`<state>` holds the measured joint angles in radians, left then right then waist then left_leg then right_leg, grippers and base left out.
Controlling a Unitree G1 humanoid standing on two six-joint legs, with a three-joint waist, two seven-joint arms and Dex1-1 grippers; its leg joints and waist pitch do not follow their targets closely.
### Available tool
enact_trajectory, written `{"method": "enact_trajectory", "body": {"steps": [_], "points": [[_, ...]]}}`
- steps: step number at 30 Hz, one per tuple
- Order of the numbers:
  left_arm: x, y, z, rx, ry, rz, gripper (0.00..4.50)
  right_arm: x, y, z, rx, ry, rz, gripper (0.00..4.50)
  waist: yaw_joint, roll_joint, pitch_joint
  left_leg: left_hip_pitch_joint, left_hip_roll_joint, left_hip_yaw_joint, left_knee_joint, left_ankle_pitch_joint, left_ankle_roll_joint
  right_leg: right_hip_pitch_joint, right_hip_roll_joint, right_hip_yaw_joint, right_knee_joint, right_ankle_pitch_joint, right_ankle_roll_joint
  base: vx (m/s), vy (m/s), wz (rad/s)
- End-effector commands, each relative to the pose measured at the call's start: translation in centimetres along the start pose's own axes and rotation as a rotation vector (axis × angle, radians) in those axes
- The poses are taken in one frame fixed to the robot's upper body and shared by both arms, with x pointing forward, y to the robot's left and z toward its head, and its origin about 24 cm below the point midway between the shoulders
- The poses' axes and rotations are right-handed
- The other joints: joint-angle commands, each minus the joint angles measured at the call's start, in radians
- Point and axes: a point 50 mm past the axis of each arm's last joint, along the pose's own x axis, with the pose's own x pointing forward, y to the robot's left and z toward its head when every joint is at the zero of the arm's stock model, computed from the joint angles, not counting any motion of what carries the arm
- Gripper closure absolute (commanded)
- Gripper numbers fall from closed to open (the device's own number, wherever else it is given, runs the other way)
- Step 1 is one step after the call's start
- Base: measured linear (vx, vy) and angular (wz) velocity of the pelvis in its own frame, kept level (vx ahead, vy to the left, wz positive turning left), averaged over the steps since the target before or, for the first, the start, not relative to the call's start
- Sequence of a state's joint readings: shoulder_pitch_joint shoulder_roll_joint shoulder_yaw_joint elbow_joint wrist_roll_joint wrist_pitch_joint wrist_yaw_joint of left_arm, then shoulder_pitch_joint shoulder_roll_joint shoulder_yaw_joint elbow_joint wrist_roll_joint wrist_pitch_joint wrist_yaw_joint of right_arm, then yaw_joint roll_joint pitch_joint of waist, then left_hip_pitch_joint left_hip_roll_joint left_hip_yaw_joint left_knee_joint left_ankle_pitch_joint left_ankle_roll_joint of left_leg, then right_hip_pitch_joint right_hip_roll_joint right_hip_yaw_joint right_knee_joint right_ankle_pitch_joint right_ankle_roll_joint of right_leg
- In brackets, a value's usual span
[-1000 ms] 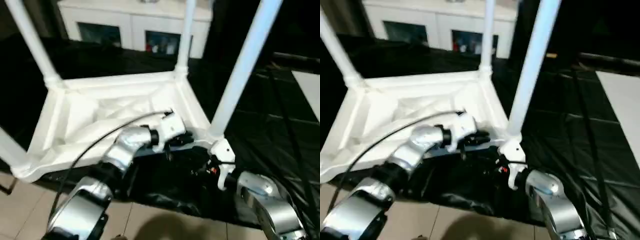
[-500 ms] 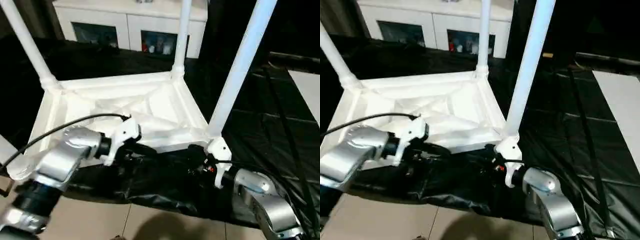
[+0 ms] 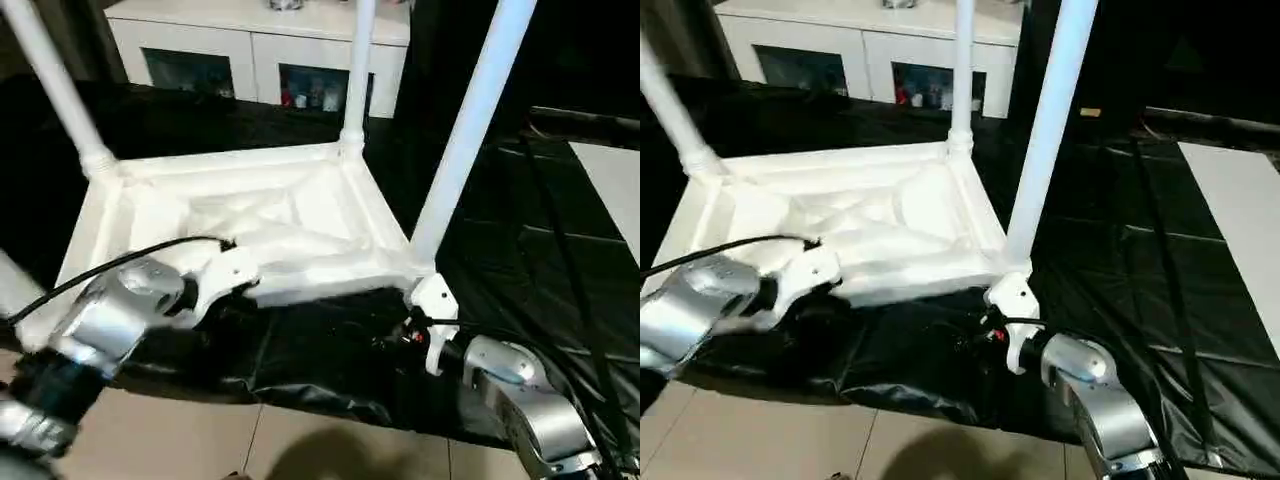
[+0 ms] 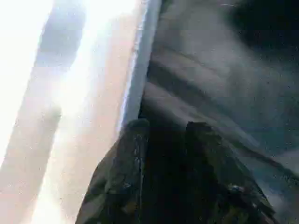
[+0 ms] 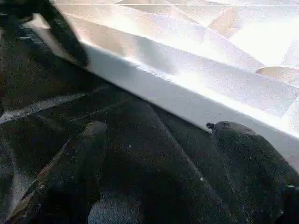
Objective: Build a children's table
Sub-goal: Rotate leg to tighten, then move to table
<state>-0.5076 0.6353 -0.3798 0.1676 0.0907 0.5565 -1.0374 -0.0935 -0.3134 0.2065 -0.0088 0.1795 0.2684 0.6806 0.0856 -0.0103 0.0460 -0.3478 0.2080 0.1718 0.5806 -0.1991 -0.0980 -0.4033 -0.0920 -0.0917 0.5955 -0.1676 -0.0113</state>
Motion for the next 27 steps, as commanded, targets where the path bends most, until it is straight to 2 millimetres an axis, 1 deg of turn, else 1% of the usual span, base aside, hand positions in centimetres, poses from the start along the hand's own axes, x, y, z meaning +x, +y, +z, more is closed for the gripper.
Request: {"method": "enact_trajectory", "body": {"steps": [1,3,4,5,6,7,8,9,10,11,12,13,14,15,16,17,18,19,20,21,22,23,24,25,26,27], "points": [[-0.7,2.1,1.1,0.037,-0.011,0.169,2.89,0.1,-0.2,0.0,-0.02,0.007,-0.009,0.66,-0.002,0.004,-0.052,-0.001,0.014,-0.001,-0.072,-0.222,0.011,0.048,-0.047,0.05,-0.083,-0.381,-0.111,0.0,0.0,0.0],[-0.5,3.1,1.6,0.068,-0.013,0.261,2.89,0.1,-0.1,0.0,-0.023,0.009,-0.012,0.66,-0.001,0.001,-0.053,-0.002,0.011,-0.002,-0.071,-0.221,0.014,0.046,-0.045,0.047,-0.088,-0.401,-0.094,0.0,0.0,0.0],[-0.5,3.6,1.7,0.079,-0.006,0.302,2.89,0.1,-0.1,0.0,-0.024,0.01,-0.014,0.66,0.001,0.002,-0.056,-0.001,0.013,-0.004,-0.069,-0.215,0.014,0.046,-0.046,0.047,-0.085,-0.388,-0.091,0.0,0.0,0.0],[-0.3,4.9,2.0,0.128,0.018,0.431,2.89,0.3,-0.2,-0.1,-0.029,0.011,-0.022,0.66,0.001,0.003,-0.057,-0.005,0.014,-0.006,-0.07,-0.205,0.012,0.05,-0.047,0.046,-0.08,-0.364,-0.096,0.0,0.0,0.0],[-0.3,4.9,2.0,0.128,0.018,0.431,2.89,0.3,-0.2,-0.1,-0.029,0.011,-0.022,0.66,0.0,0.004,-0.054,-0.009,0.011,-0.006,-0.07,-0.21,0.017,0.048,-0.042,0.044,-0.085,-0.369,-0.088,0.0,0.0,0.0],[-0.2,5.4,2.0,0.148,0.03,0.486,2.89,0.3,-0.2,-0.1,-0.032,0.012,-0.026,0.66,0.001,0.003,-0.058,-0.006,0.011,-0.007,-0.067,-0.214,0.013,0.05,-0.044,0.043,-0.082,-0.365,-0.082,0.0,0.0,0.0],[-0.2,5.9,2.1,0.189,0.043,0.537,2.89,0.3,-0.3,-0.1,-0.035,0.011,-0.03,0.66,0.0,0.002,-0.06,-0.009,0.012,-0.008,-0.067,-0.202,0.014,0.051,-0.043,0.043,-0.079,-0.341,-0.078,0.0,0.0,0.0],[-0.2,6.4,2.1,0.224,0.059,0.602,2.89,0.4,-0.2,0.0,-0.037,0.01,-0.035,0.66,0.002,0.007,-0.061,-0.008,0.014,-0.01,-0.067,-0.196,0.013,0.052,-0.045,0.044,-0.077,-0.326,-0.084,0.0,0.0,0.0],[-0.2,6.5,2.1,0.232,0.061,0.623,2.89,0.4,-0.2,0.0,-0.038,0.01,-0.036,0.66,-0.002,0.007,-0.06,-0.011,0.013,-0.01,-0.067,-0.193,0.013,0.053,-0.041,0.043,-0.077,-0.3,-0.088,0.0,0.0,0.0],[-0.2,6.7,2.1,0.248,0.062,0.656,2.89,0.4,-0.2,0.0,-0.039,0.009,-0.038,0.66,-0.001,0.006,-0.063,-0.013,0.013,-0.011,-0.066,-0.186,0.012,0.056,-0.043,0.043,-0.071,-0.28,-0.098,0.0,0.0,0.0],[-0.2,6.8,2.3,0.257,0.042,0.695,2.89,0.4,-0.2,0.0,-0.039,0.009,-0.039,0.66,-0.001,0.01,-0.063,-0.012,0.014,-0.011,-0.066,-0.184,0.011,0.056,-0.044,0.044,-0.07,-0.27,-0.104,0.0,0.0,0.0],[-0.2,6.8,2.5,0.263,0.025,0.718,2.89,0.4,-0.2,0.0,-0.039,0.008,-0.04,0.66,-0.003,0.011,-0.063,-0.012,0.015,-0.011,-0.065,-0.179,0.012,0.055,-0.044,0.044,-0.067,-0.239,-0.12,0.0,0.0,0.0],[-0.2,6.6,2.9,0.246,-0.035,0.728,2.89,0.4,-0.1,0.0,-0.04,0.008,-0.042,0.66,-0.001,0.014,-0.066,-0.008,0.016,-0.01,-0.063,-0.174,0.013,0.054,-0.045,0.045,-0.064,-0.21,-0.139,0.0,0.0,0.0],[-0.2,6.1,3.7,0.156,-0.186,0.723,2.89,0.2,-0.1,0.0,-0.038,0.005,-0.048,0.66,-0.002,0.012,-0.066,-0.01,0.016,-0.009,-0.061,-0.167,0.015,0.056,-0.045,0.046,-0.062,-0.191,-0.15,0.0,0.0,0.0],[-0.2,5.8,4.0,0.109,-0.261,0.715,2.89,0.1,-0.1,0.0,-0.037,0.002,-0.051,0.66,-0.001,0.012,-0.066,-0.012,0.017,-0.007,-0.061,-0.155,0.016,0.057,-0.046,0.047,-0.058,-0.149,-0.179,0.0,0.0,0.0],[-0.3,5.5,4.4,0.043,-0.364,0.715,2.89,0.1,0.0,0.1,-0.039,-0.007,-0.059,0.66,0.0,0.012,-0.068,-0.012,0.018,-0.008,-0.059,-0.147,0.018,0.059,-0.048,0.046,-0.054,-0.128,-0.193,0.0,0.0,0.0],[-0.3,5.3,4.5,0.003,-0.426,0.718,2.89,0.0,0.0,0.1,-0.041,-0.013,-0.065,0.66,0.001,0.016,-0.068,-0.012,0.018,-0.005,-0.057,-0.143,0.024,0.057,-0.045,0.047,-0.053,-0.09,-0.212,0.0,0.0,0.0],[-0.5,4.8,4.5,-0.135,-0.526,0.744,2.89,0.0,-0.3,0.5,-0.043,-0.034,-0.111,0.66,0.003,0.018,-0.07,-0.011,0.018,-0.005,-0.056,-0.141,0.031,0.058,-0.044,0.046,-0.048,-0.066,-0.221,0.0,0.0,0.0],[-0.6,4.5,4.2,-0.21,-0.579,0.772,2.89,-0.1,-0.5,0.7,-0.045,-0.05,-0.152,0.66,-0.001,0.017,-0.07,-0.017,0.019,-0.006,-0.056,-0.129,0.035,0.061,-0.046,0.046,-0.044,-0.033,-0.234,0.0,0.0,0.0],[-1.0,3.8,3.6,-0.316,-0.652,0.807,2.89,-0.2,-1.2,1.2,-0.046,-0.08,-0.239,0.66,0.0,0.017,-0.071,-0.015,0.022,-0.006,-0.054,-0.126,0.034,0.062,-0.048,0.046,-0.041,-0.025,-0.24,0.0,0.0,0.0],[-1.0,3.7,3.5,-0.32,-0.657,0.812,2.89,-0.2,-1.2,1.2,-0.045,-0.083,-0.247,0.66,-0.007,0.011,-0.065,-0.022,0.019,-0.004,-0.058,-0.14,0.038,0.064,-0.048,0.045,-0.047,-0.059,-0.239,0.0,0.0,0.0],[-1.3,3.1,3.0,-0.355,-0.703,0.85,2.89,-0.2,-1.7,1.5,-0.035,-0.104,-0.316,0.66,-0.004,0.015,-0.066,-0.016,0.018,-0.004,-0.058,-0.155,0.035,0.061,-0.047,0.044,-0.05,-0.094,-0.231,0.0,0.0,0.0],[-1.7,2.6,2.4,-0.374,-0.722,0.912,2.89,-0.3,-2.2,1.8,-0.031,-0.124,-0.39,0.66,-0.01,0.016,-0.062,-0.013,0.017,-0.003,-0.06,-0.189,0.036,0.057,-0.044,0.044,-0.06,-0.165,-0.205,0.0,0.0,0.0],[-1.9,2.1,1.8,-0.387,-0.731,0.954,2.89,-0.4,-2.5,2.1,-0.024,-0.146,-0.45,0.66,-0.016,0.017,-0.059,-0.013,0.019,-0.004,-0.064,-0.222,0.03,0.055,-0.044,0.044,-0.068,-0.228,-0.176,0.0,0.0,0.0],[-2.4,1.0,0.7,-0.4,-0.739,1.021,2.89,-0.6,-3.0,2.5,-0.022,-0.176,-0.541,0.66,-0.024,0.018,-0.055,-0.01,0.018,-0.003,-0.066,-0.255,0.024,0.05,-0.041,0.043,-0.077,-0.289,-0.147,0.0,0.0,0.0],[-2.6,0.5,0.2,-0.405,-0.739,1.043,2.89,-0.6,-3.1,2.7,-0.016,-0.184,-0.563,0.66,-0.027,0.017,-0.054,-0.011,0.017,-0.005,-0.067,-0.263,0.021,0.05,-0.041,0.042,-0.078,-0.311,-0.135,0.0,0.0,0.0]]}}
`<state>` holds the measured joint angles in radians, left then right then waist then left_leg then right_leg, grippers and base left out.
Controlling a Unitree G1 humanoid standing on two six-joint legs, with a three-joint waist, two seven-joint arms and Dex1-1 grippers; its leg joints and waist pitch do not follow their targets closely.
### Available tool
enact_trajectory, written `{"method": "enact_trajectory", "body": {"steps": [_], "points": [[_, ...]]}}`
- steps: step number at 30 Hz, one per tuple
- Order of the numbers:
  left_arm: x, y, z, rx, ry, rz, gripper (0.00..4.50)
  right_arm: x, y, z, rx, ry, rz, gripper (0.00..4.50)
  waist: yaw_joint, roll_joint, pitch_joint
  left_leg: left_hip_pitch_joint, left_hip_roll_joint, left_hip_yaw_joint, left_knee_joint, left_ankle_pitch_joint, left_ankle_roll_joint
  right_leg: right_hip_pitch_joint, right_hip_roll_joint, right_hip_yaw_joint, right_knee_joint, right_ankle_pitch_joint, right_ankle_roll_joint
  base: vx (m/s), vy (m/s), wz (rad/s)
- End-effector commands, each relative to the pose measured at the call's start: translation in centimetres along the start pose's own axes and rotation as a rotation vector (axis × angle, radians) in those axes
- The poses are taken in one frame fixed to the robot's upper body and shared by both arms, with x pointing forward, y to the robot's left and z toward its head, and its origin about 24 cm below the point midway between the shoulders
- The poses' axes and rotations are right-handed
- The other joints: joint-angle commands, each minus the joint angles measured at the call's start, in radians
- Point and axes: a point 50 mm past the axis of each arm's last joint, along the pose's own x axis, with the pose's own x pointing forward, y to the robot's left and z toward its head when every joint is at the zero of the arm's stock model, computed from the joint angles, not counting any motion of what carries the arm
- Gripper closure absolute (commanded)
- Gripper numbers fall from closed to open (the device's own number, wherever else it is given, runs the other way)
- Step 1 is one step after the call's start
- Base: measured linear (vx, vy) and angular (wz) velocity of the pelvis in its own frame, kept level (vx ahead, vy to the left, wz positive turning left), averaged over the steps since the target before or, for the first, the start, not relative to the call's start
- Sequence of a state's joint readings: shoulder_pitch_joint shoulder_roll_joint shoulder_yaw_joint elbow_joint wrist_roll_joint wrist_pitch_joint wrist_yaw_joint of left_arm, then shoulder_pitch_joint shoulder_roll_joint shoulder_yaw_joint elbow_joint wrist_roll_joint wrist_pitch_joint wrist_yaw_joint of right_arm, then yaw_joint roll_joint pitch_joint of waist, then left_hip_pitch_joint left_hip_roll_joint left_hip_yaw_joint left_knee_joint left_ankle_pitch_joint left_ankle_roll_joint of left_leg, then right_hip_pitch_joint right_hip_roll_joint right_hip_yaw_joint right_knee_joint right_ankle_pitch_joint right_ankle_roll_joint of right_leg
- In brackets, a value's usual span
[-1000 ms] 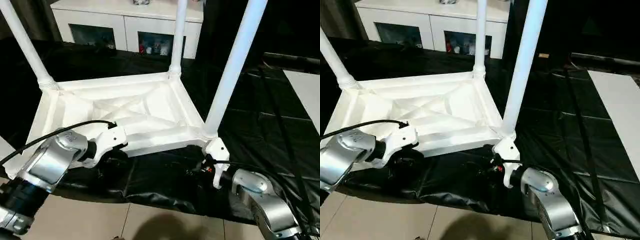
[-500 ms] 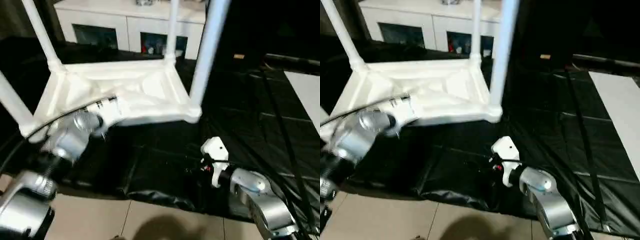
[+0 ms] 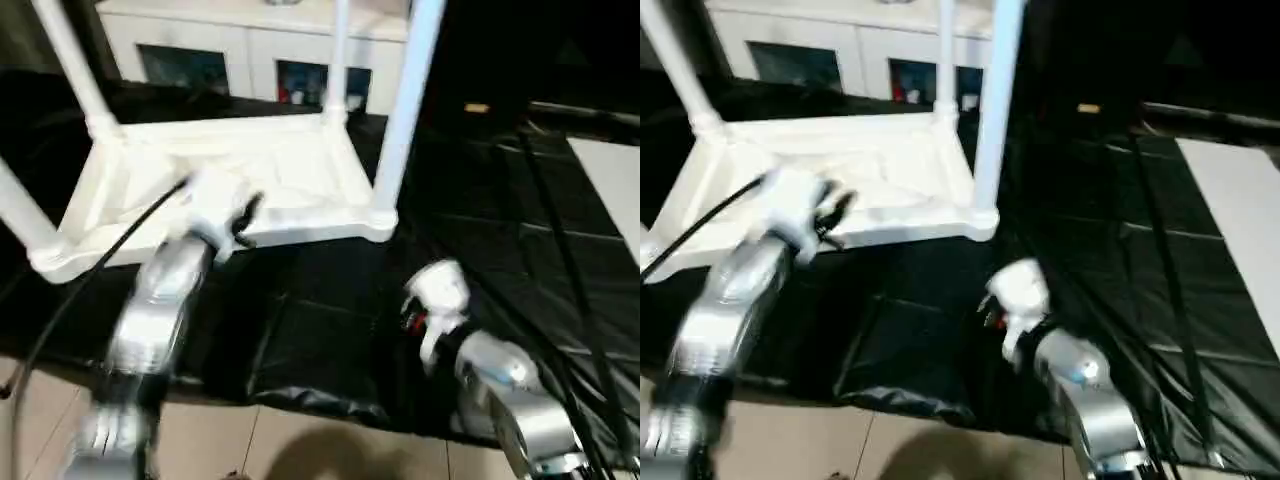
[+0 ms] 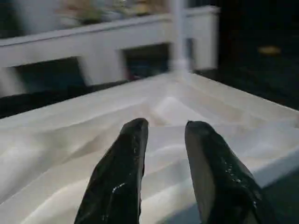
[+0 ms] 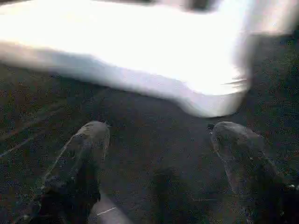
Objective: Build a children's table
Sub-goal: Move to table
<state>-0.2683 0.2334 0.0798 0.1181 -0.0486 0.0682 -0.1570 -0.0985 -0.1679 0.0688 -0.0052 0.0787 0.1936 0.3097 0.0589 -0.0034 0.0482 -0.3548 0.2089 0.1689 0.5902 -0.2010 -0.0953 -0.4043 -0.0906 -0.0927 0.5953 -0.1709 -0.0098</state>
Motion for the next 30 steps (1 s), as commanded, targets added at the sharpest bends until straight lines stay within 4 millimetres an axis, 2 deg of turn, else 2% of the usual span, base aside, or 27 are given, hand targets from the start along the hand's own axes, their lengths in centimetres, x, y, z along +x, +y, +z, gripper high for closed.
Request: {"method": "enact_trajectory", "body": {"steps": [1,3,5,6,7,9,10,11,12,13,14,15,16,17,18,19,20,21,22,23,24,25,26,27,28,29,30], "points": [[-1.0,0.5,0.7,0.006,-0.06,0.071,2.89,0.1,-0.7,1.3,-0.013,-0.057,-0.082,0.66,-0.002,0.013,-0.056,-0.002,0.015,-0.002,-0.077,-0.269,0.016,0.048,-0.039,0.043,-0.082,-0.337,-0.116,0.0,0.0,0.0],[-1.6,0.8,0.8,-0.021,-0.068,0.114,2.89,0.1,-0.9,1.4,0.042,-0.071,-0.117,0.66,-0.004,0.013,-0.052,-0.001,0.016,-0.002,-0.079,-0.29,0.016,0.043,-0.039,0.044,-0.089,-0.371,-0.098,0.0,0.0,0.0],[-1.9,0.7,0.9,-0.047,-0.067,0.133,2.89,0.1,-0.8,1.5,0.096,-0.089,-0.135,0.66,0.001,0.012,-0.05,0.009,0.015,-0.002,-0.079,-0.325,0.015,0.033,-0.036,0.044,-0.095,-0.399,-0.082,0.0,0.0,0.0],[-2.0,0.6,1.1,-0.053,-0.066,0.142,2.89,0.1,-0.6,1.5,0.109,-0.094,-0.133,0.66,0.0,0.012,-0.049,0.008,0.015,-0.002,-0.081,-0.329,0.015,0.034,-0.037,0.044,-0.094,-0.398,-0.079,0.0,0.0,0.0],[-2.0,0.4,1.1,-0.054,-0.066,0.144,2.89,0.1,-0.3,1.4,0.116,-0.094,-0.128,0.66,0.002,0.01,-0.049,-0.001,0.011,-0.001,-0.081,-0.324,0.029,0.04,-0.048,0.049,-0.093,-0.412,-0.077,0.0,0.0,0.0],[-1.9,0.2,1.3,-0.045,-0.071,0.152,2.89,0.3,0.3,1.4,0.141,-0.097,-0.107,0.66,0.009,0.006,-0.049,-0.011,0.001,0.005,-0.072,-0.279,0.082,0.048,-0.078,0.065,-0.105,-0.482,-0.076,0.0,0.0,0.0],[-1.8,0.0,1.4,-0.044,-0.078,0.149,2.89,0.4,0.7,1.5,0.148,-0.099,-0.091,0.66,0.022,0.004,-0.053,-0.02,-0.003,0.002,-0.053,-0.214,0.124,0.06,-0.115,0.089,-0.117,-0.525,-0.073,0.0,0.0,0.0],[-1.8,-0.1,1.4,-0.045,-0.081,0.146,2.89,0.4,0.8,1.5,0.145,-0.099,-0.086,0.66,0.037,0.002,-0.055,-0.032,0.002,-0.014,-0.023,-0.146,0.169,0.072,-0.167,0.121,-0.128,-0.544,-0.083,0.0,0.0,0.0],[-1.7,-0.1,1.5,-0.044,-0.082,0.141,2.89,0.4,0.8,1.5,0.144,-0.099,-0.085,0.66,0.046,0.002,-0.057,-0.042,0.004,-0.024,-0.005,-0.118,0.188,0.081,-0.193,0.137,-0.133,-0.554,-0.097,0.009,0.069,-0.07],[-1.6,-0.3,1.6,-0.043,-0.086,0.124,2.89,0.5,0.8,1.6,0.143,-0.1,-0.086,0.66,0.061,0.005,-0.057,-0.053,0.017,-0.043,0.017,-0.089,0.206,0.081,-0.224,0.156,-0.138,-0.549,-0.133,0.009,0.069,-0.07],[-1.5,-0.5,1.7,-0.042,-0.091,0.111,2.89,0.5,0.8,1.6,0.143,-0.102,-0.087,0.66,0.063,0.012,-0.057,-0.052,0.022,-0.048,0.012,-0.079,0.208,0.076,-0.216,0.151,-0.135,-0.531,-0.156,0.004,0.111,-0.08],[-1.4,-0.6,1.8,-0.045,-0.092,0.104,2.89,0.6,0.8,1.6,0.142,-0.102,-0.087,0.66,0.056,0.019,-0.058,-0.045,0.014,-0.039,-0.018,-0.063,0.225,0.065,-0.156,0.118,-0.115,-0.456,-0.185,-0.003,0.133,0.03],[-1.4,-0.7,1.8,-0.047,-0.089,0.102,2.89,0.6,0.8,1.7,0.142,-0.102,-0.087,0.66,0.043,0.022,-0.06,-0.008,-0.001,-0.01,-0.041,-0.065,0.265,0.036,-0.089,0.086,-0.094,-0.366,-0.19,-0.003,0.133,0.03],[-1.4,-0.7,1.9,-0.047,-0.088,0.102,2.89,0.6,0.9,1.7,0.144,-0.102,-0.085,0.66,0.029,0.028,-0.065,0.015,-0.012,0.002,-0.046,-0.019,0.341,0.02,-0.055,0.068,-0.07,-0.258,-0.198,-0.009,0.142,0.12],[-1.4,-0.7,1.9,-0.046,-0.089,0.103,2.89,0.6,0.9,1.7,0.145,-0.102,-0.084,0.66,0.019,0.027,-0.062,0.019,-0.013,0.008,-0.05,-0.014,0.378,0.015,-0.044,0.06,-0.066,-0.242,-0.191,-0.02,0.151,0.12],[-1.4,-0.6,1.9,-0.043,-0.089,0.105,2.89,0.6,0.9,1.7,0.147,-0.102,-0.081,0.66,0.012,0.021,-0.058,0.026,-0.017,0.021,-0.048,-0.055,0.41,0.005,-0.047,0.061,-0.073,-0.263,-0.18,-0.02,0.151,0.12],[-1.5,-0.7,1.8,-0.044,-0.085,0.105,2.89,0.7,0.9,1.7,0.146,-0.1,-0.077,0.66,0.012,0.014,-0.056,0.018,-0.016,0.025,-0.042,-0.122,0.399,0.016,-0.08,0.083,-0.094,-0.308,-0.165,-0.031,0.161,0.13],[-1.5,-0.7,1.8,-0.044,-0.084,0.106,2.89,0.6,0.9,1.7,0.146,-0.1,-0.076,0.66,0.014,0.011,-0.056,0.012,-0.015,0.021,-0.038,-0.148,0.386,0.024,-0.099,0.095,-0.105,-0.333,-0.151,-0.035,0.167,0.07],[-1.5,-0.7,1.8,-0.044,-0.082,0.107,2.89,0.6,0.9,1.7,0.146,-0.099,-0.076,0.66,0.024,0.001,-0.056,-0.007,-0.01,0.007,-0.023,-0.174,0.358,0.042,-0.148,0.125,-0.125,-0.371,-0.123,-0.035,0.167,0.07],[-1.5,-0.7,1.7,-0.044,-0.081,0.106,2.89,0.6,0.9,1.6,0.147,-0.098,-0.075,0.66,0.029,0.006,-0.053,-0.007,-0.002,-0.008,-0.019,-0.198,0.337,0.04,-0.17,0.143,-0.14,-0.424,-0.096,-0.043,0.169,0.04],[-1.6,-0.7,1.7,-0.043,-0.08,0.106,2.89,0.6,0.9,1.6,0.147,-0.097,-0.074,0.66,0.027,0.008,-0.054,-0.009,-0.003,-0.013,-0.025,-0.205,0.331,0.044,-0.166,0.139,-0.141,-0.435,-0.084,-0.048,0.174,0.03],[-1.6,-0.7,1.7,-0.044,-0.08,0.105,2.89,0.7,0.9,1.6,0.148,-0.096,-0.074,0.66,0.019,0.022,-0.058,0.003,-0.005,-0.01,-0.053,-0.207,0.33,0.037,-0.123,0.11,-0.126,-0.412,-0.062,-0.048,0.174,0.03],[-1.6,-0.6,1.7,-0.041,-0.08,0.105,2.89,0.7,1.0,1.6,0.15,-0.094,-0.071,0.66,-0.011,0.033,-0.058,0.033,-0.024,0.008,-0.096,-0.22,0.331,0.008,-0.022,0.048,-0.077,-0.34,-0.032,-0.056,0.19,0.04],[-1.6,-0.6,1.7,-0.04,-0.08,0.105,2.89,0.7,1.0,1.6,0.15,-0.094,-0.071,0.66,-0.028,0.043,-0.054,0.036,-0.029,0.016,-0.12,-0.227,0.325,-0.005,0.022,0.012,-0.036,-0.294,-0.022,-0.062,0.179,0.12],[-1.6,-0.6,1.7,-0.037,-0.079,0.105,2.89,0.8,1.0,1.5,0.152,-0.093,-0.069,0.66,-0.044,0.042,-0.047,0.022,-0.018,0.028,-0.151,-0.253,0.299,-0.014,0.049,-0.028,0.055,-0.197,-0.007,-0.062,0.179,0.12],[-1.6,-0.6,1.7,-0.038,-0.076,0.104,2.89,0.8,1.0,1.5,0.162,-0.09,-0.069,0.66,-0.042,0.041,-0.044,0.024,0.01,0.021,-0.159,-0.274,0.275,-0.014,0.023,-0.041,0.082,-0.15,0.008,-0.069,0.122,0.12],[-1.6,-0.6,1.7,-0.038,-0.075,0.104,2.89,0.8,1.1,1.5,0.163,-0.09,-0.069,0.66,-0.046,0.03,-0.041,0.033,0.018,0.022,-0.16,-0.299,0.248,-0.016,0.005,-0.037,0.072,-0.14,0.006,-0.073,0.073,0.0]]}}
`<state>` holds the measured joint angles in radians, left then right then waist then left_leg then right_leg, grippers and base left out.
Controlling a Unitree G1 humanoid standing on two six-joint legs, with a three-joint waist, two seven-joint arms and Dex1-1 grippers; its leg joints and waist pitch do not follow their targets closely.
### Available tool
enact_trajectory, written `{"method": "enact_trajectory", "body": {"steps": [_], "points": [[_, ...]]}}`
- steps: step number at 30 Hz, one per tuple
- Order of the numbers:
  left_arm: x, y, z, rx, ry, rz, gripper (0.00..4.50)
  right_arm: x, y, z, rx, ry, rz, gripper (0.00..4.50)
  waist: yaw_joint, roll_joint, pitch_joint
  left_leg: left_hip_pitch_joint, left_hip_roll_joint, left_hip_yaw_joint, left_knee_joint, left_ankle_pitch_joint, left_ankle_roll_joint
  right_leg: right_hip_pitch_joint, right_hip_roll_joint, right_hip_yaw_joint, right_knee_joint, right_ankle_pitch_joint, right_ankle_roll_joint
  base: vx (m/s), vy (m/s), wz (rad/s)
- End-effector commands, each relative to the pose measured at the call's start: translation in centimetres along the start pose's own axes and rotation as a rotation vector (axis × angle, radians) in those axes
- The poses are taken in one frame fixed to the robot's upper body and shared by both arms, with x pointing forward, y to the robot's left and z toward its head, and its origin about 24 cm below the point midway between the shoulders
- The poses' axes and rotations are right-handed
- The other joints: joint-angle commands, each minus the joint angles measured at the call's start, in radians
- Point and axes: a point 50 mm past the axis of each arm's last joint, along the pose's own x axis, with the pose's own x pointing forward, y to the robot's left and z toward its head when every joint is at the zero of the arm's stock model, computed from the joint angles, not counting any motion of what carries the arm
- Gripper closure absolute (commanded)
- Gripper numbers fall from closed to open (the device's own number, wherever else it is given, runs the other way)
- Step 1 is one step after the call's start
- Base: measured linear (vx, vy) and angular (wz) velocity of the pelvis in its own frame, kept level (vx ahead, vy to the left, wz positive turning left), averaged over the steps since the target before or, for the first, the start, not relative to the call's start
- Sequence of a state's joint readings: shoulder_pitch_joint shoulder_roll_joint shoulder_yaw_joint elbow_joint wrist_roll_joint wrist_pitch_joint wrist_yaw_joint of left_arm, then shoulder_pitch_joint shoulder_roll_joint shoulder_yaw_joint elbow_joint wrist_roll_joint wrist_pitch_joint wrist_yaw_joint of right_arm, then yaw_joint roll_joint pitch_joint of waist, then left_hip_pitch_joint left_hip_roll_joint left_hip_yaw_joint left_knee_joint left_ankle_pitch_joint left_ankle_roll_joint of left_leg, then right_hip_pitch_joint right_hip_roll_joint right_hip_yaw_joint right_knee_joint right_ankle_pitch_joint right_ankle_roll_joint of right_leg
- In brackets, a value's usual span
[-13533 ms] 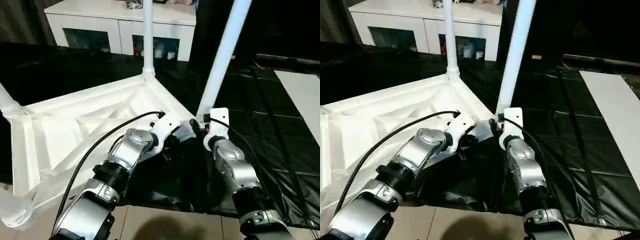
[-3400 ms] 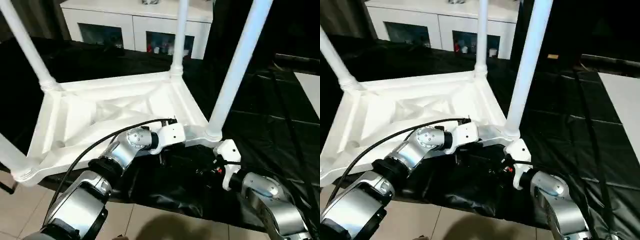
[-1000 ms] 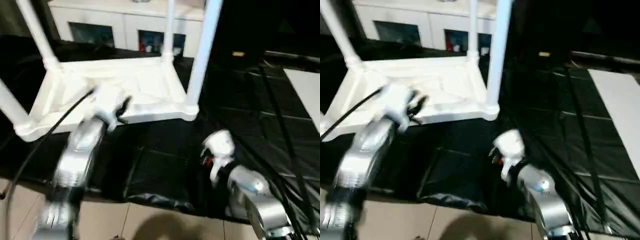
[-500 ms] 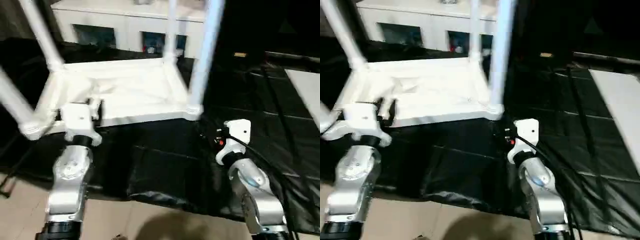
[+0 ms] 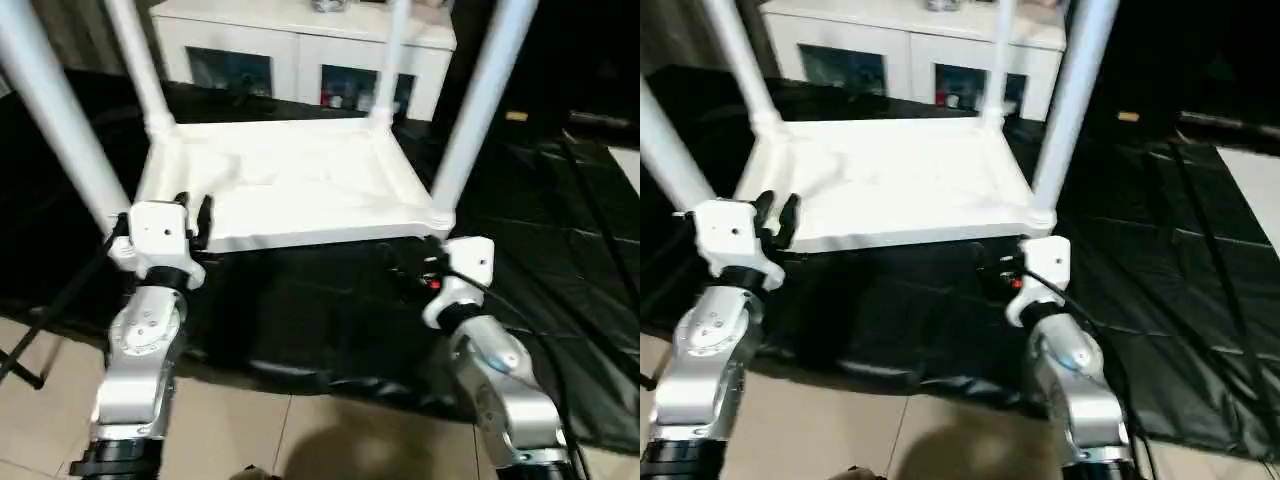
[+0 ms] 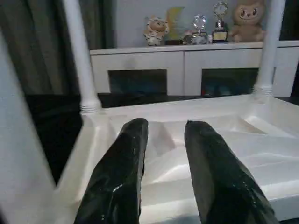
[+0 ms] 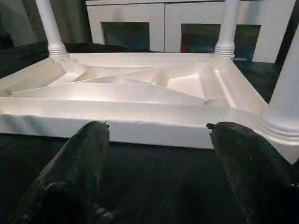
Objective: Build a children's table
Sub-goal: Move to table
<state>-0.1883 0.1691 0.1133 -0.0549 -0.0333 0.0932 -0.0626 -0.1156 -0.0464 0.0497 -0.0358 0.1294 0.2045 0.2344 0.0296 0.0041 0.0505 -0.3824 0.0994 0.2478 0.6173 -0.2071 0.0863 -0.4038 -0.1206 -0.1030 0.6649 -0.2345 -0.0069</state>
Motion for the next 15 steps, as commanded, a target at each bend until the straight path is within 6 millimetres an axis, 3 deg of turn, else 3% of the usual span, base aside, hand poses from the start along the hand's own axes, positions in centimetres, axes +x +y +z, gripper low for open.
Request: {"method": "enact_trajectory", "body": {"steps": [1,2,3,4,5,6,7,8,9,10,11,12,13,14,15], "points": [[-0.01,-0.55,0.26,-0.001,-0.006,-0.02,2.89,-0.18,-0.54,0.19,0.021,0.001,-0.016,0.66,-0.018,0.009,-0.044,0.063,0.13,-0.056,-0.19,-0.332,0.028,-0.009,0.012,-0.017,-0.019,-0.085,0.001,-0.073,0.073,0.0],[0.0,-0.55,0.25,-0.001,-0.005,-0.02,2.89,-0.18,-0.53,0.15,0.026,0.003,-0.016,0.66,0.062,-0.03,-0.054,0.024,0.097,-0.089,0.054,-0.381,-0.087,0.016,-0.301,0.201,-0.211,-0.354,-0.058,-0.063,0.062,0.06],[-0.01,-0.56,0.24,-0.001,-0.004,-0.021,2.89,-0.19,-0.53,0.13,0.029,0.005,-0.016,0.66,0.041,-0.043,-0.064,-0.051,0.063,-0.174,0.159,-0.268,-0.096,0.061,-0.335,0.252,-0.21,-0.371,-0.083,-0.055,0.128,-0.21],[0.03,-0.56,0.24,-0.001,-0.004,-0.022,2.89,-0.18,-0.5,0.11,0.037,0.006,-0.01,0.66,0.036,-0.021,-0.059,-0.096,0.033,-0.227,0.194,-0.123,-0.175,0.094,-0.279,0.164,-0.191,-0.463,-0.054,-0.055,0.128,-0.21],[0.07,-0.56,0.25,-0.001,-0.004,-0.022,2.89,-0.16,-0.46,0.1,0.043,0.007,-0.004,0.66,0.036,-0.028,-0.047,-0.091,0.054,-0.228,0.17,-0.15,-0.189,0.084,-0.261,0.159,-0.202,-0.503,-0.089,-0.073,0.205,-0.41],[0.09,-0.57,0.25,-0.001,-0.004,-0.023,2.89,-0.17,-0.43,0.1,0.046,0.008,-0.001,0.66,0.048,-0.015,-0.05,-0.025,0.05,-0.21,0.088,-0.21,-0.173,0.059,-0.148,0.156,-0.188,-0.489,-0.201,-0.101,0.239,-0.26],[0.15,-0.57,0.29,-0.002,-0.005,-0.023,2.89,-0.18,-0.45,0.1,0.044,0.009,-0.002,0.66,0.027,-0.018,-0.034,0.021,0.042,-0.185,0.037,-0.239,-0.171,0.021,-0.065,0.154,-0.188,-0.51,-0.192,-0.101,0.239,-0.26],[0.21,-0.56,0.31,-0.002,-0.005,-0.024,2.89,-0.2,-0.47,0.08,0.043,0.01,-0.004,0.66,-0.015,0.004,-0.04,0.128,0.092,-0.11,-0.071,-0.456,-0.13,-0.082,0.087,0.093,-0.108,-0.425,-0.115,-0.178,0.181,-0.24],[0.23,-0.56,0.33,-0.002,-0.006,-0.025,2.89,-0.2,-0.47,0.08,0.043,0.011,-0.005,0.66,-0.025,0.014,-0.038,0.12,0.122,-0.099,-0.1,-0.545,-0.105,-0.073,0.079,0.07,-0.065,-0.359,-0.104,-0.188,0.181,-0.25],[0.27,-0.58,0.35,-0.003,-0.007,-0.027,2.89,-0.19,-0.47,0.07,0.043,0.012,-0.006,0.66,-0.029,0.041,-0.041,0.06,0.121,-0.139,-0.154,-0.553,0.042,-0.002,0.064,0.011,0.01,-0.14,-0.106,-0.188,0.181,-0.25],[0.3,-0.61,0.38,-0.002,-0.008,-0.029,2.89,-0.18,-0.48,0.08,0.043,0.012,-0.007,0.66,-0.047,0.03,-0.038,0.07,0.119,-0.138,-0.151,-0.464,0.149,0.001,0.049,-0.012,0.013,-0.04,-0.119,-0.109,0.23,-0.17],[0.33,-0.69,0.43,-0.005,-0.015,-0.038,2.89,-0.19,-0.52,0.08,0.045,0.013,-0.011,0.66,-0.045,0.038,-0.037,0.074,0.118,-0.128,-0.149,-0.434,0.168,0.004,0.036,-0.015,-0.001,-0.034,-0.124,-0.076,0.178,0.02],[0.34,-0.77,0.52,0.005,-0.022,-0.042,2.89,-0.2,-0.59,0.09,0.041,0.013,-0.018,0.66,-0.043,0.0,-0.036,0.059,0.097,-0.098,-0.125,-0.418,0.144,0.02,-0.026,0.024,-0.081,-0.097,-0.13,-0.076,0.178,0.02],[0.33,-1.14,0.56,0.0,-0.022,-0.069,2.89,-0.22,-0.7,0.11,0.034,0.012,-0.027,0.66,-0.01,-0.007,-0.043,0.045,0.089,-0.098,-0.062,-0.432,0.045,0.04,-0.121,0.101,-0.166,-0.307,-0.155,-0.067,0.147,0.09],[0.33,-1.14,0.56,0.0,-0.022,-0.069,2.89,-0.22,-0.7,0.11,0.034,0.012,-0.027,0.66,-0.003,-0.017,-0.047,0.03,0.114,-0.126,-0.036,-0.394,0.018,0.061,-0.175,0.132,-0.192,-0.389,-0.165,-0.085,0.154,-0.02]]}}
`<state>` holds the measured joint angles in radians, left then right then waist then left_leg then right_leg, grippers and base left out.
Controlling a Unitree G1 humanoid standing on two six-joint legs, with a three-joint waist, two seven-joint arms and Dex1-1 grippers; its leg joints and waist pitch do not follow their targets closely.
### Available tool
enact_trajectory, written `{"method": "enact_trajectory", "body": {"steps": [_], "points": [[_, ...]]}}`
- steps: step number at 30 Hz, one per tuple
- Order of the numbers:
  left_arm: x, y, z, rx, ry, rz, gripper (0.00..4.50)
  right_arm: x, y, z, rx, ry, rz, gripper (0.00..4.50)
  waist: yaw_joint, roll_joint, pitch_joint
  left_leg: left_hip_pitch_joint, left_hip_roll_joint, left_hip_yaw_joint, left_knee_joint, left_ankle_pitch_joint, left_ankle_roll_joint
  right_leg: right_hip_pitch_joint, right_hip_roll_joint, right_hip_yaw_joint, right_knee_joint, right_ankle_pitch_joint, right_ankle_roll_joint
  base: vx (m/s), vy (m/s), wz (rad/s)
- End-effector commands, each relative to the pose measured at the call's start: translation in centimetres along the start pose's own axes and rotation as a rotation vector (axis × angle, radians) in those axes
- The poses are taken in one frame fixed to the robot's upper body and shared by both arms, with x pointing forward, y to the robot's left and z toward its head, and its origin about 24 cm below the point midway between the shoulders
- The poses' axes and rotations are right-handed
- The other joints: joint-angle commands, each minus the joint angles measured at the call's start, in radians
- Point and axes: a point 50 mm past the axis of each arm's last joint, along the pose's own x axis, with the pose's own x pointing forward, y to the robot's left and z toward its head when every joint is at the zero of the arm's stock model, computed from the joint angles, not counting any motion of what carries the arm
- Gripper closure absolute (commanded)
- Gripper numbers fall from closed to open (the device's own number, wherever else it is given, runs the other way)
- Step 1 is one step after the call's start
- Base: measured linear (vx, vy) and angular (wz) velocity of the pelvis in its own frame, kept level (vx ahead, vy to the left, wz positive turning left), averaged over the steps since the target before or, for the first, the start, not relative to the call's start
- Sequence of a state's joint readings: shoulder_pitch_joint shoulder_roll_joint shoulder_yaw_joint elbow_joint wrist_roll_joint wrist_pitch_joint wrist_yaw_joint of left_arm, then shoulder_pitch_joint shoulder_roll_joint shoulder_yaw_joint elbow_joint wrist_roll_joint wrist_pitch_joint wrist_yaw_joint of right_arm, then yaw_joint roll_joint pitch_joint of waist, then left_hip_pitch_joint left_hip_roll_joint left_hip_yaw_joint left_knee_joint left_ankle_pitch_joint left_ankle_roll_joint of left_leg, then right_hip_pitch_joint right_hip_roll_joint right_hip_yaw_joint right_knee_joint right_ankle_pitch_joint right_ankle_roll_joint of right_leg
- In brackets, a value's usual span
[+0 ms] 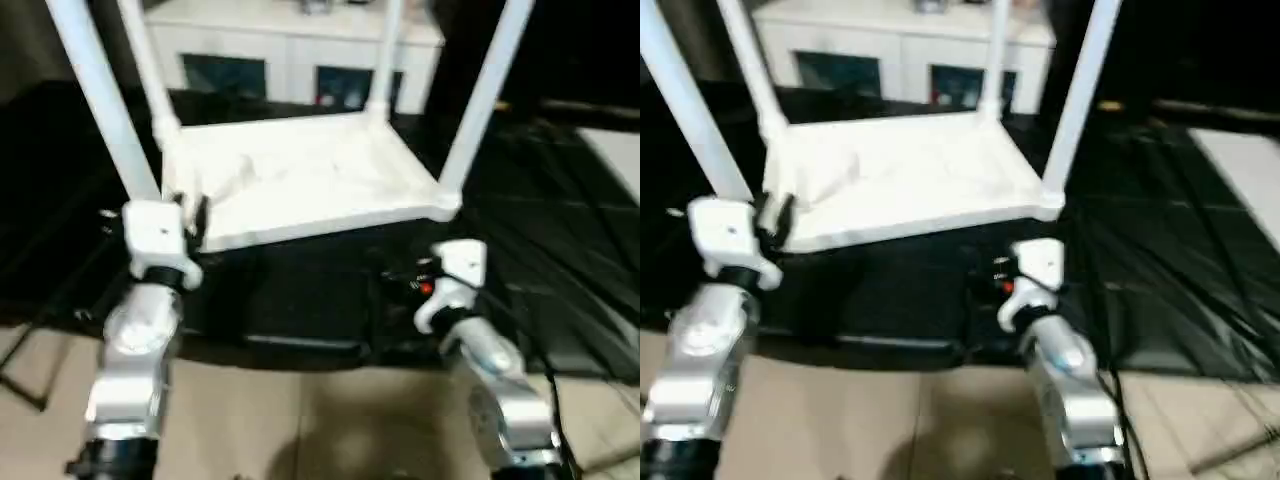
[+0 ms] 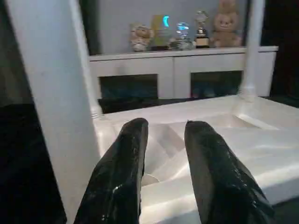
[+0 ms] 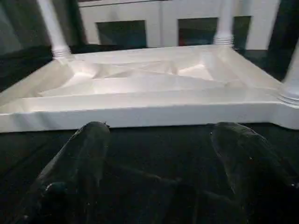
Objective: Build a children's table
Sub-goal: Move to table
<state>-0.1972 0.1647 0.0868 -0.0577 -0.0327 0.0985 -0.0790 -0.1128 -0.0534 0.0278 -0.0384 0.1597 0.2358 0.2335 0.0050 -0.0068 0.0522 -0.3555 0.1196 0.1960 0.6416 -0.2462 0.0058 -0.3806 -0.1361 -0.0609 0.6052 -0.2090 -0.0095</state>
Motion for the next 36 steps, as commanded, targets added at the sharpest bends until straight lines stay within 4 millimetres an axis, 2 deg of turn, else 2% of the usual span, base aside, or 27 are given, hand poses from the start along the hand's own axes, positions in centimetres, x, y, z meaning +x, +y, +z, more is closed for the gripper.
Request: {"method": "enact_trajectory", "body": {"steps": [1,2,3,4,5,6,7,8,9,10,11,12,13,14,15,16,17,19,25,28,30,31,32,33,34,35,36], "points": [[0.1,-0.3,0.3,0.009,-0.015,-0.026,2.89,0.0,-0.1,0.3,0.0,-0.01,-0.008,0.66,0.039,0.008,-0.051,-0.015,0.12,-0.104,-0.069,-0.264,0.068,0.055,-0.168,0.09,-0.139,-0.482,-0.166,-0.085,0.154,-0.02],[0.1,-0.7,0.3,0.053,-0.005,-0.036,2.89,0.0,-0.1,0.4,-0.011,-0.011,-0.001,0.66,0.014,0.033,-0.055,-0.007,0.12,-0.101,-0.138,-0.286,-0.017,0.031,-0.029,0.023,-0.076,-0.339,-0.135,-0.068,0.162,-0.17],[0.0,-1.0,0.2,0.033,0.005,-0.052,2.89,0.0,-0.1,0.4,-0.01,-0.012,0.002,0.66,0.005,0.044,-0.056,0.004,0.122,-0.108,-0.155,-0.327,-0.103,0.019,0.023,0.013,-0.044,-0.211,-0.105,-0.044,0.125,-0.05],[-0.1,-1.1,0.1,-0.009,0.009,-0.045,2.89,0.0,0.0,0.4,-0.01,-0.014,0.009,0.66,0.005,0.051,-0.058,0.014,0.134,-0.119,-0.166,-0.364,-0.211,0.01,0.041,0.014,-0.028,-0.084,-0.087,-0.044,0.125,-0.05],[-0.2,-1.2,-0.1,-0.087,0.011,-0.041,2.89,0.0,0.1,0.4,-0.016,-0.015,0.017,0.66,0.003,0.053,-0.05,0.013,0.18,-0.119,-0.209,-0.457,-0.373,-0.007,0.062,0.0,0.004,0.04,-0.041,-0.046,0.064,0.14],[-0.3,-1.2,-0.1,-0.127,0.01,-0.041,2.63,0.0,0.1,0.5,-0.021,-0.015,0.021,0.66,0.004,0.052,-0.053,0.014,0.186,-0.119,-0.213,-0.487,-0.36,-0.003,0.058,-0.003,0.008,0.033,-0.033,-0.035,-0.009,0.21],[-0.5,-1.1,0.2,-0.17,-0.012,-0.054,2.63,0.0,0.2,0.6,-0.023,-0.024,0.03,0.66,0.011,0.045,-0.054,0.023,0.19,-0.119,-0.212,-0.522,-0.311,-0.01,0.046,0.003,0.005,-0.009,-0.024,-0.035,-0.009,0.21],[-0.6,-1.1,0.4,-0.195,-0.029,-0.065,2.56,-0.1,0.2,0.6,-0.023,-0.03,0.036,0.66,0.017,0.032,-0.05,0.018,0.174,-0.105,-0.194,-0.538,-0.253,-0.004,0.022,0.021,-0.024,-0.069,-0.026,-0.026,-0.067,0.2],[-0.8,-1.0,0.5,-0.198,-0.032,-0.065,2.56,-0.1,0.3,0.7,-0.01,-0.037,0.043,0.66,0.016,0.012,-0.05,0.011,0.141,-0.088,-0.166,-0.535,-0.222,-0.003,0.006,0.037,-0.055,-0.115,-0.037,-0.031,-0.083,0.12],[-0.8,-0.9,0.4,-0.187,-0.026,-0.053,2.49,-0.1,0.2,0.7,-0.003,-0.034,0.04,0.66,0.032,0.002,-0.046,0.0,0.09,-0.068,-0.126,-0.527,-0.16,-0.015,-0.045,0.066,-0.097,-0.357,-0.054,-0.031,-0.083,0.12],[-0.9,-0.8,0.4,-0.179,-0.022,-0.045,2.36,-0.1,0.1,0.7,0.0,-0.032,0.038,0.66,0.044,-0.015,-0.048,-0.006,0.094,-0.078,-0.1,-0.438,-0.083,-0.009,-0.091,0.087,-0.124,-0.57,-0.043,-0.034,-0.086,0.02],[-0.9,-0.6,0.2,-0.17,-0.014,-0.03,2.21,0.0,0.1,0.6,-0.006,-0.024,0.039,0.66,0.055,-0.017,-0.051,-0.02,0.11,-0.086,-0.105,-0.309,-0.038,0.007,-0.097,0.088,-0.125,-0.6,-0.043,-0.015,-0.08,-0.07],[-1.0,-0.3,0.1,-0.166,-0.009,-0.018,2.15,0.0,0.1,0.6,-0.013,-0.019,0.042,0.66,0.059,-0.014,-0.054,-0.028,0.116,-0.086,-0.115,-0.255,-0.031,0.014,-0.084,0.081,-0.115,-0.545,-0.049,-0.015,-0.08,-0.07],[-1.0,-0.2,0.0,-0.167,-0.005,-0.012,2.15,0.1,0.1,0.5,-0.018,-0.016,0.045,0.66,0.057,-0.008,-0.052,-0.027,0.121,-0.081,-0.13,-0.221,-0.032,0.009,-0.051,0.065,-0.102,-0.424,-0.064,-0.006,-0.065,-0.08],[-1.1,0.0,0.0,-0.162,-0.003,-0.006,2.13,0.1,0.2,0.5,-0.021,-0.017,0.046,0.66,0.056,-0.004,-0.051,-0.024,0.123,-0.08,-0.134,-0.231,-0.037,0.008,-0.044,0.061,-0.097,-0.385,-0.072,0.0,0.0,0.0],[-1.1,0.1,0.0,-0.16,-0.003,-0.004,2.05,0.1,0.2,0.6,-0.022,-0.018,0.047,0.66,0.054,-0.002,-0.05,-0.022,0.124,-0.079,-0.137,-0.25,-0.043,0.007,-0.04,0.06,-0.095,-0.36,-0.08,0.0,0.0,0.0],[-1.1,0.3,0.0,-0.156,-0.001,0.002,1.79,0.2,0.2,0.5,-0.023,-0.018,0.049,0.66,0.051,-0.003,-0.05,-0.018,0.122,-0.075,-0.139,-0.304,-0.066,0.006,-0.036,0.059,-0.091,-0.328,-0.099,0.0,0.0,0.0],[-1.1,0.4,0.0,-0.156,-0.002,0.003,1.74,0.2,0.2,0.5,-0.023,-0.017,0.051,0.66,0.051,-0.003,-0.05,-0.016,0.122,-0.074,-0.14,-0.316,-0.076,0.006,-0.034,0.06,-0.089,-0.306,-0.105,0.0,0.0,0.0],[-0.6,1.1,0.4,-0.139,0.001,0.048,1.28,0.2,0.6,0.4,-0.028,-0.007,0.09,0.66,0.05,0.006,-0.056,-0.015,0.123,-0.07,-0.14,-0.239,-0.072,0.016,-0.027,0.057,-0.071,-0.124,-0.136,0.0,0.0,0.0],[-0.5,1.3,0.4,-0.137,0.001,0.05,1.01,0.3,0.7,0.4,-0.028,-0.005,0.091,0.66,0.05,0.006,-0.059,-0.013,0.123,-0.068,-0.139,-0.201,-0.064,0.021,-0.026,0.056,-0.064,-0.054,-0.149,0.0,0.0,0.0],[-0.5,1.4,0.4,-0.135,-0.003,0.057,0.88,0.3,0.7,0.4,-0.028,-0.007,0.09,0.66,0.052,0.01,-0.055,0.006,0.123,-0.066,-0.145,-0.346,-0.082,0.025,-0.027,0.053,-0.071,-0.169,-0.14,0.0,0.0,0.0],[-0.5,1.5,0.5,-0.135,-0.005,0.058,0.85,0.3,0.6,0.4,-0.024,-0.01,0.088,0.66,0.048,0.009,-0.048,0.025,0.121,-0.067,-0.15,-0.499,-0.094,0.022,-0.021,0.046,-0.088,-0.327,-0.122,0.0,0.0,0.0],[-0.5,1.5,0.5,-0.135,-0.005,0.058,0.85,0.3,0.6,0.4,-0.024,-0.01,0.088,0.66,0.045,0.008,-0.043,0.035,0.118,-0.068,-0.151,-0.571,-0.095,0.02,-0.017,0.042,-0.098,-0.411,-0.112,0.0,0.0,0.0],[-0.5,1.5,0.5,-0.135,-0.004,0.06,0.6,0.3,0.6,0.4,-0.025,-0.011,0.088,0.66,0.039,0.007,-0.031,0.057,0.112,-0.068,-0.147,-0.679,-0.096,0.017,-0.013,0.03,-0.124,-0.569,-0.085,0.0,0.0,0.0],[-0.4,1.5,0.5,-0.135,-0.004,0.06,0.6,0.4,0.6,0.4,-0.027,-0.01,0.088,0.66,0.036,0.008,-0.022,0.071,0.11,-0.068,-0.145,-0.722,-0.095,0.014,-0.009,0.021,-0.134,-0.639,-0.069,0.0,0.0,0.0],[-0.4,1.5,0.5,-0.137,-0.002,0.061,0.47,0.4,0.6,0.5,-0.025,-0.011,0.091,0.66,0.022,0.012,-0.009,0.092,0.106,-0.072,-0.147,-0.786,-0.103,0.033,0.003,-0.007,-0.15,-0.712,-0.035,0.0,0.0,0.0],[-0.4,1.5,0.5,-0.137,-0.002,0.061,0.47,0.4,0.6,0.5,-0.025,-0.011,0.091,0.66,0.016,0.012,-0.008,0.093,0.108,-0.073,-0.153,-0.796,-0.106,0.042,0.006,-0.013,-0.147,-0.695,-0.032,0.074,0.016,-0.11]]}}
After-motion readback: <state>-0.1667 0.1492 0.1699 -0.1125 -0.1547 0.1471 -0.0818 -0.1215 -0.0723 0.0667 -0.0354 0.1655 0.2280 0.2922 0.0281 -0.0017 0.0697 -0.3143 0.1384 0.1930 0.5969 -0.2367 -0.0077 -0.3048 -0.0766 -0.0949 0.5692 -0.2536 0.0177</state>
